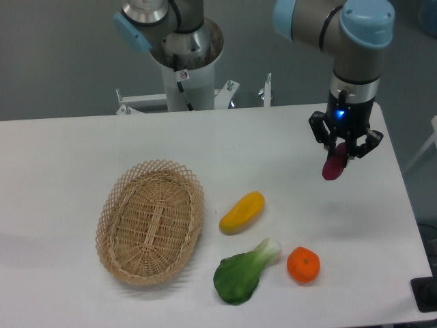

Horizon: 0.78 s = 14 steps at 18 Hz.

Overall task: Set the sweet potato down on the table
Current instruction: 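Hold the purple sweet potato in the gripper above the table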

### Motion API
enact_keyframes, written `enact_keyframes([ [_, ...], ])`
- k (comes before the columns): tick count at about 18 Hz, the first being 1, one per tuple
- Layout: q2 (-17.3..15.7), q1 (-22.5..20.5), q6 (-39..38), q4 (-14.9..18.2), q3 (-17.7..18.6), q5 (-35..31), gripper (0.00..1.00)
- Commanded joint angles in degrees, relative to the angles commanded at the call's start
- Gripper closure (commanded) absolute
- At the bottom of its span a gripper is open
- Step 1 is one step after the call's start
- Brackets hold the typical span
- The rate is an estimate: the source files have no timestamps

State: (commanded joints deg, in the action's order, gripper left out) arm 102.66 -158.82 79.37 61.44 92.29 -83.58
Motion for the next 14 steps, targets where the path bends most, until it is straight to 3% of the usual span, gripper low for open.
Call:
enact_keyframes([
  [11,1.84,-0.53,1.41,-0.61,0.52,-0.70,0.70],
  [14,2.81,-0.09,0.70,-4.64,2.63,-1.23,0.70],
])
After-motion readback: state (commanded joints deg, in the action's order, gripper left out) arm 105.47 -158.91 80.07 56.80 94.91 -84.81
